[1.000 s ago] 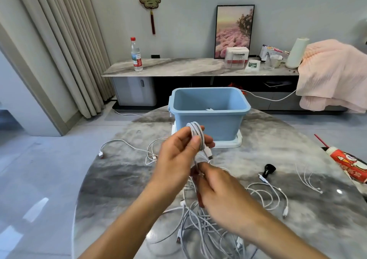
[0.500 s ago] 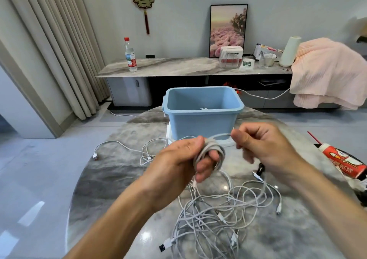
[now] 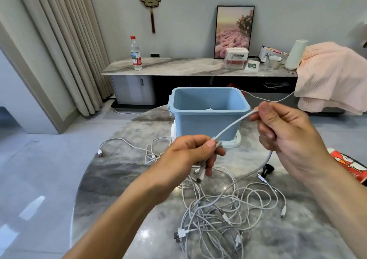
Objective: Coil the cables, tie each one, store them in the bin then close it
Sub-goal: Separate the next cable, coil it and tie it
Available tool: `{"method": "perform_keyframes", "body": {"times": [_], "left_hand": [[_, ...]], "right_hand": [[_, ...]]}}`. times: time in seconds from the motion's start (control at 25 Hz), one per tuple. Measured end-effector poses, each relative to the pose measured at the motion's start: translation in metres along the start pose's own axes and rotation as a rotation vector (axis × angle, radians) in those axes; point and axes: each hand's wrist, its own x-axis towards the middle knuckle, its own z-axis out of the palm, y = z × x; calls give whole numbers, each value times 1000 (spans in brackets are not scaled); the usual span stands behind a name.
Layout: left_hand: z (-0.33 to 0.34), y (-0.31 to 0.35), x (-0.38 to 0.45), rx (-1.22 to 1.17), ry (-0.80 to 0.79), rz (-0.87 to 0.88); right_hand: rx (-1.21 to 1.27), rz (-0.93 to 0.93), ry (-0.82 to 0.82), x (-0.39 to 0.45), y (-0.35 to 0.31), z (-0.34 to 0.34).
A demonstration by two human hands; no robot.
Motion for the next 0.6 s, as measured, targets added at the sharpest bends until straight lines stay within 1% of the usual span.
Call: {"method": "perform_keyframes", "body": {"times": [0.08,0.16,0.2,0.24,0.28,0.32,0.36,0.4,0.44,0.48,0.52,0.56,0.6], "left_hand": [[1,3,-3,-182,-68,16],[5,6,-4,-435,-75,6],[6,7,-2,-582,-39,-18],[5,6,0,-732,30,-45],[0,3,4,-823,133,-37],[-8,-1,7,-803,255,2],[-15,-4,11,-674,367,51],[-23,-7,13,-476,457,93],[-28,-13,15,-235,512,132],[-30,-18,14,43,528,180],[-29,-24,13,306,510,234],[-28,-27,11,529,469,283],[-27,-29,10,663,418,313]], "right_hand": [[-116,24,61,0,18,2],[-302,30,67,-11,44,15],[-404,14,19,-22,59,25],[-494,15,-67,-34,72,37],[-554,51,-187,-48,81,51],[-581,108,-322,-59,84,64],[-570,159,-423,-67,82,75],[-526,196,-470,-71,77,82],[-484,221,-468,-70,66,83],[-478,227,-453,-67,54,80],[-504,224,-461,-65,39,77],[-542,216,-484,-62,23,72],[-588,184,-507,-59,8,64]]}}
